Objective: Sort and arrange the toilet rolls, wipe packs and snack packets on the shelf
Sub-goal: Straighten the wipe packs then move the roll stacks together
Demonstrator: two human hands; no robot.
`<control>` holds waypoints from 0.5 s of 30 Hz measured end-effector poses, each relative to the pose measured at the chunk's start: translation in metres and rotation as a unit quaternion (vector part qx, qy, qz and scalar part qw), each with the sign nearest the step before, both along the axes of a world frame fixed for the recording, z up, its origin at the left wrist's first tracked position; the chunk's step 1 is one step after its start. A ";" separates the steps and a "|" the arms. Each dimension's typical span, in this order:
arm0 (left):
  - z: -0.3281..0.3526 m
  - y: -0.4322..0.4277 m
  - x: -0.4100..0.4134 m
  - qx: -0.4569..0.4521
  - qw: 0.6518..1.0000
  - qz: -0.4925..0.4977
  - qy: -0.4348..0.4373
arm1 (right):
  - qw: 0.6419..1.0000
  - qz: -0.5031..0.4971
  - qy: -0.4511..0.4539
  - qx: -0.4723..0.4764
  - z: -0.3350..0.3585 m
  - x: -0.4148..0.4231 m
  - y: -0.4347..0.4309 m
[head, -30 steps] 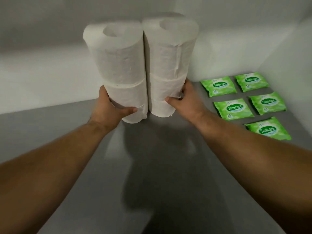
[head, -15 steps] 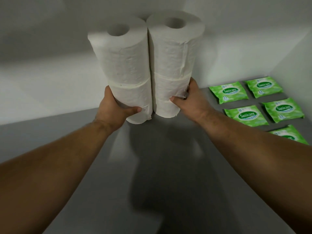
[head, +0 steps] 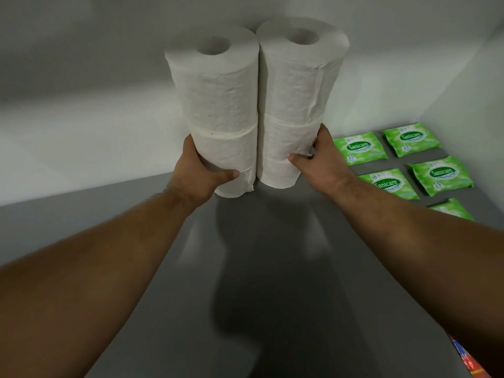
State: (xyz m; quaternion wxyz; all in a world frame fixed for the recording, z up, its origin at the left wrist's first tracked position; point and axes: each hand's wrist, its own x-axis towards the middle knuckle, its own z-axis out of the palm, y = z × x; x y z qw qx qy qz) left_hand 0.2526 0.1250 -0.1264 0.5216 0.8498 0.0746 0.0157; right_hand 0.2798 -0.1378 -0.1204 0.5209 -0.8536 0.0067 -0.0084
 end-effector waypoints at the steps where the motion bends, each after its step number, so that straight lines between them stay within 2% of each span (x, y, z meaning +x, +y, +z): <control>1: 0.000 -0.001 0.001 0.002 1.000 0.000 -0.001 | 1.000 0.000 -0.001 -0.004 0.000 0.001 -0.001; 9: 0.003 -0.002 -0.002 0.008 1.000 0.008 0.005 | 0.999 -0.017 0.011 -0.027 0.001 0.002 0.001; 15: 0.012 -0.003 -0.012 0.012 0.999 0.007 0.048 | 0.998 -0.039 0.041 -0.040 0.002 -0.012 -0.003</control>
